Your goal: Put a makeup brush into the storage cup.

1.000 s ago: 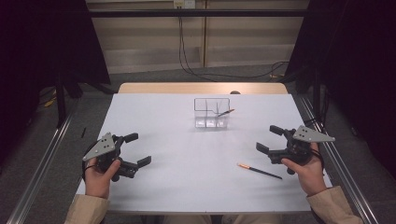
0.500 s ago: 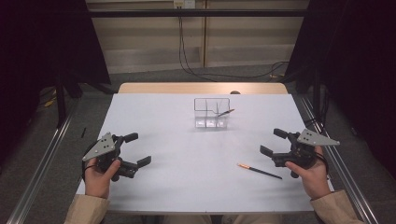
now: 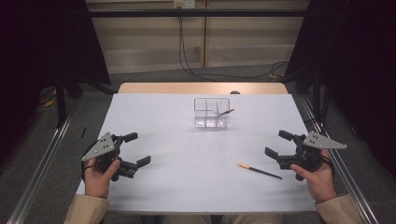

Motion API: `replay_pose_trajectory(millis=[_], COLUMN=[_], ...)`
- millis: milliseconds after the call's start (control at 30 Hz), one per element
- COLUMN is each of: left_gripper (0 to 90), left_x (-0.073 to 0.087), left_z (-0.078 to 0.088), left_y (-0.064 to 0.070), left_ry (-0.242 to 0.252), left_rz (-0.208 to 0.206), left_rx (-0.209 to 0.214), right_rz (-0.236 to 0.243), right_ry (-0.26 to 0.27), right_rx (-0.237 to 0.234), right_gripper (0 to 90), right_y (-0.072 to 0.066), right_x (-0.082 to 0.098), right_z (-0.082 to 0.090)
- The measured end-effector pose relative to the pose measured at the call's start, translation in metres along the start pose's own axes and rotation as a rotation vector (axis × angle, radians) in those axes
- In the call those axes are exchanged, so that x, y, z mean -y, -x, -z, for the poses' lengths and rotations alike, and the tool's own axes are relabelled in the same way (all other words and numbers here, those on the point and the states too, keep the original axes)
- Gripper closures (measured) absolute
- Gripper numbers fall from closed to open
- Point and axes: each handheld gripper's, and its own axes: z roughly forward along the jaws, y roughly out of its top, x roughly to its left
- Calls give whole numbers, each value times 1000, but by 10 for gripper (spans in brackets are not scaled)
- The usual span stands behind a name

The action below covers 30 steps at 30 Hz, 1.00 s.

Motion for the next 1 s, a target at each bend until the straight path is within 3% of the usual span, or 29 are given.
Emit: replay_pose_trajectory(millis=[667,1000], left_gripper=[5,5], left_x=[0,0], left_z=[1,1], left_y=[0,0], left_ry=[1,1], left_rz=[-1,1], left_rx=[1,-1], right_rz=[-12,-3], right_ry=[0,-36], right_rx=[-1,-17], right_gripper=[82,82], right_y=[1,0], right_x=[0,-2], right_z=[1,-4])
